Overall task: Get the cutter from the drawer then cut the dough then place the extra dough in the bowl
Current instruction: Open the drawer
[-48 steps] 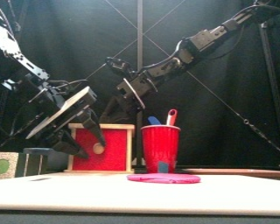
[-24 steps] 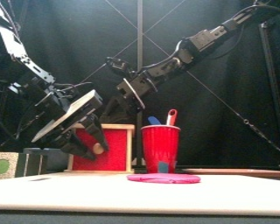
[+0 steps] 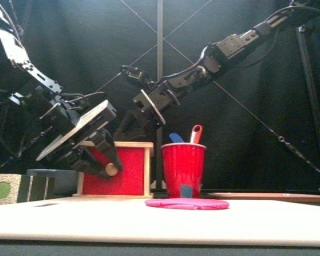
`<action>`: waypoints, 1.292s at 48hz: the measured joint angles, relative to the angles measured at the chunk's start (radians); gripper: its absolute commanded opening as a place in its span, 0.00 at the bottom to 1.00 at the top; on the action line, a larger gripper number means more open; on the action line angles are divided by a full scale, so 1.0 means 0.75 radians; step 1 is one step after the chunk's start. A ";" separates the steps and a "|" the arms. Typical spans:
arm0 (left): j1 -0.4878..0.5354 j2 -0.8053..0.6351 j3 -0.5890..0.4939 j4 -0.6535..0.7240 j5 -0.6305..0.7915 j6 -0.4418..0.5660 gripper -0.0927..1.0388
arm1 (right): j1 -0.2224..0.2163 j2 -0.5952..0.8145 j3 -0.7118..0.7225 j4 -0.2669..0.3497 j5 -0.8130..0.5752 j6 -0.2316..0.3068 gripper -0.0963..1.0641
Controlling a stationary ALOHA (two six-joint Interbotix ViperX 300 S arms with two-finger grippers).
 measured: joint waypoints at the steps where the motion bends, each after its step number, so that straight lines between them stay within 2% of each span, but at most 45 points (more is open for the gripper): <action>1: 0.000 0.000 0.000 0.000 0.000 0.000 0.66 | 0.000 0.000 0.000 0.000 0.002 -0.002 0.10; 12: -0.014 -0.002 0.006 0.000 -0.004 0.002 0.58 | 0.000 0.000 0.000 0.000 0.000 -0.002 0.10; 62: -0.227 -0.002 -0.002 -0.164 -0.010 0.004 0.58 | -0.008 0.004 0.002 0.000 0.000 0.000 0.10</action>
